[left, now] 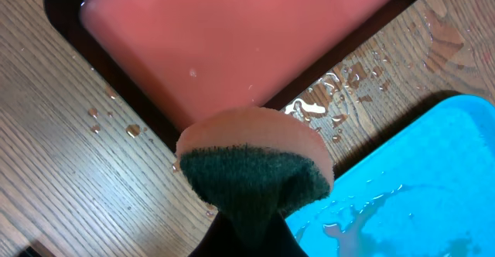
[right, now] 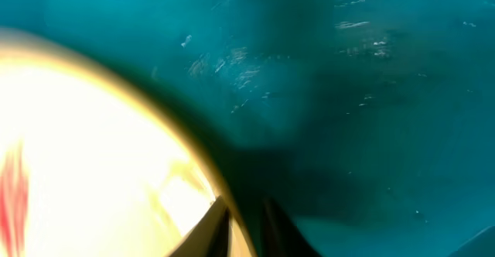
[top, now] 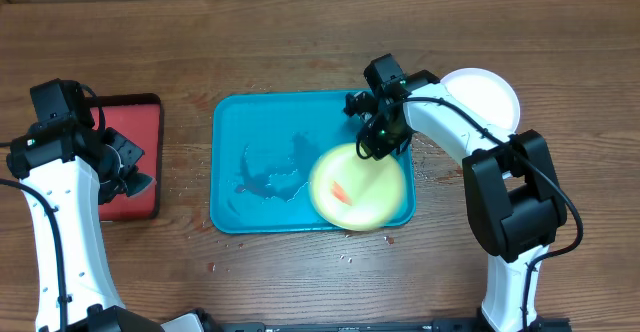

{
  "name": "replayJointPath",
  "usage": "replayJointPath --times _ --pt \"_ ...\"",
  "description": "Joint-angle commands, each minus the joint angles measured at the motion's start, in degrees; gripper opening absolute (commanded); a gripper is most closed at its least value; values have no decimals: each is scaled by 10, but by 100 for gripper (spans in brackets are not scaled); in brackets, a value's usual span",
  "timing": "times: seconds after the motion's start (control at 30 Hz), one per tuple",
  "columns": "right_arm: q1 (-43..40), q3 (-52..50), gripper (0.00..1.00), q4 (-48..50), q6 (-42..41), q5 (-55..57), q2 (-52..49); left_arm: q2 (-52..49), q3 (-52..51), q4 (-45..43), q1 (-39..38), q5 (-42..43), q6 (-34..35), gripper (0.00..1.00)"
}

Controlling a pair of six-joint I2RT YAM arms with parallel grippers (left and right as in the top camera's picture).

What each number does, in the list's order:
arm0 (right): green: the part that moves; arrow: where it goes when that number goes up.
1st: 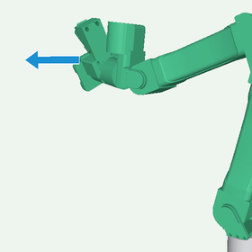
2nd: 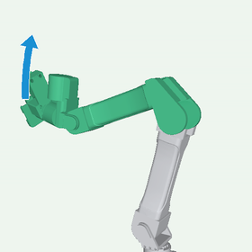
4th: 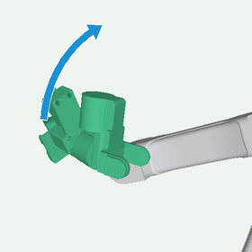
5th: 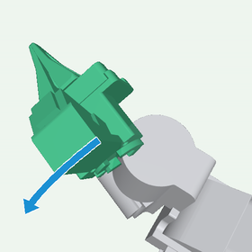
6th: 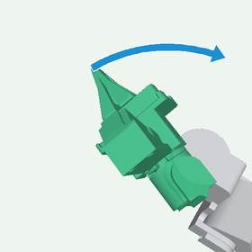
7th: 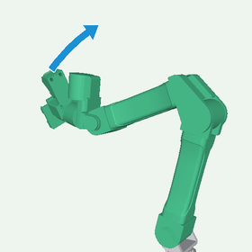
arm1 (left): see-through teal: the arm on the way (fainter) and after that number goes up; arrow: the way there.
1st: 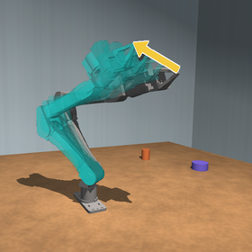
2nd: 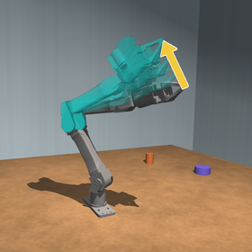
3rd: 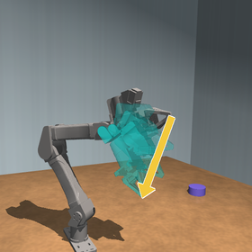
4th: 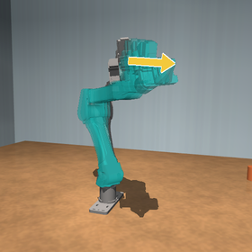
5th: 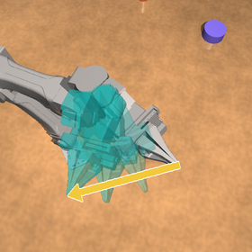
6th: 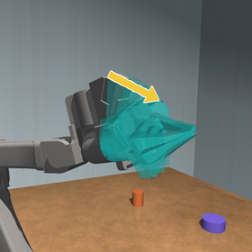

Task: Clean dirty plates on tray and stack at the side
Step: 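Move the right gripper to the yellow plate rim and grasp it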

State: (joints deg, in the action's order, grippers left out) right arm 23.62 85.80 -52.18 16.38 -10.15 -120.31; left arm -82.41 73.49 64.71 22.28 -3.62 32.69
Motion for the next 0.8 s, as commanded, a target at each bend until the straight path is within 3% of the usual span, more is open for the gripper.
replayJointPath --times 0.0,0.17,0.37,0.57,0.77 --pt "4 -2 8 13 -181 -14 -3 0 -3 -2 1 7 1 4" --pt "4 -2 9 32 -300 -72 -3 0 -4 -2 -2 7 1 4" --pt "4 -2 20 28 -303 -79 -3 0 -9 -6 -3 7 1 4" --pt "4 -2 25 -2 -311 -37 -3 0 -14 -15 -3 24 -2 4" --pt "4 -2 28 -43 -372 -12 -3 0 -14 -42 -15 103 -75 4"
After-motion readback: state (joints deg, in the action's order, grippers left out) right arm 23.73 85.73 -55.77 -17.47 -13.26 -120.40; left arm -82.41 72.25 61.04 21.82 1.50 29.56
